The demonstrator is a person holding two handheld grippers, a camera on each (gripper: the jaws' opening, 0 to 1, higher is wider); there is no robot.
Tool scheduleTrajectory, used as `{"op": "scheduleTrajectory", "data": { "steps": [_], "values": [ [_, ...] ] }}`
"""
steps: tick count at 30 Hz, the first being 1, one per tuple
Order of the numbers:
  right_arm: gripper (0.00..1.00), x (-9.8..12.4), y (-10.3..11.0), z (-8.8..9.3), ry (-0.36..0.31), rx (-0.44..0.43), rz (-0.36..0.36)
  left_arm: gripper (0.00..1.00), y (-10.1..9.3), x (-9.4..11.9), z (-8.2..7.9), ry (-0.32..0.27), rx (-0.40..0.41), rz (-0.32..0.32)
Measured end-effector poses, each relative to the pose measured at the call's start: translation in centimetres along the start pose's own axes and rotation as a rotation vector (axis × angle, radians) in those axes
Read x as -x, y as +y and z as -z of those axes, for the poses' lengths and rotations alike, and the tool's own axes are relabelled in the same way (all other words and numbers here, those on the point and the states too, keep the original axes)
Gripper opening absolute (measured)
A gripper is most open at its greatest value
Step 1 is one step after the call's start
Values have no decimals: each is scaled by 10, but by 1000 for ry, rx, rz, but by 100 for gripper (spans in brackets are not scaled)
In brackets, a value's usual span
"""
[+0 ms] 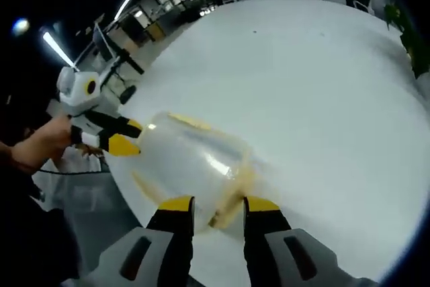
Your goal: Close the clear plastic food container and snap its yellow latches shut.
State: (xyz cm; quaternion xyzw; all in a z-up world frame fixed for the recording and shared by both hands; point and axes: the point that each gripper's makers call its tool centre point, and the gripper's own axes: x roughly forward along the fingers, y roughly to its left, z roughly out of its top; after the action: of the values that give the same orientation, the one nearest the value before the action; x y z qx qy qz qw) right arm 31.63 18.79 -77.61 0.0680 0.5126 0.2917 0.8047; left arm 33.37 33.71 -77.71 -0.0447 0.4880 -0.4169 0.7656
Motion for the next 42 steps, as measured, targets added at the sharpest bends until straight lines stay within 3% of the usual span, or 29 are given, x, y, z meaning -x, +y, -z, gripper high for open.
{"op": "scheduleTrajectory", "data": {
  "steps": [9, 10, 11, 13, 15, 20, 36, 42],
  "values": [
    [22, -1, 0, 0, 0, -31, -4, 24, -3, -1, -2, 21, -8, -25],
    [22, -4, 4, -6, -28, -13, -37, 24, -2, -1, -2, 21, 6, -34],
    [22, -1, 1, 1, 13, -17, -15, 24, -1, -1, -2, 21, 17, -32],
    [22, -4, 2, -3, -10, -8, 4, 23, -1, -1, -1, 13, 30, -32],
    [22, -2, 0, 1, 16, -40, 22, 21, -5, 1, -7, -12, 65, -24],
    [21, -2, 0, 0, 23, -24, 5, 20, -1, 8, -8, 24, 65, -41],
    [23, 0, -1, 2, 19, -12, -8, 23, 0, -1, -6, 19, 44, -54],
    [23, 0, 1, 2, 19, -5, -12, 25, -1, -2, -8, 2, -26, -63]
  ]
}}
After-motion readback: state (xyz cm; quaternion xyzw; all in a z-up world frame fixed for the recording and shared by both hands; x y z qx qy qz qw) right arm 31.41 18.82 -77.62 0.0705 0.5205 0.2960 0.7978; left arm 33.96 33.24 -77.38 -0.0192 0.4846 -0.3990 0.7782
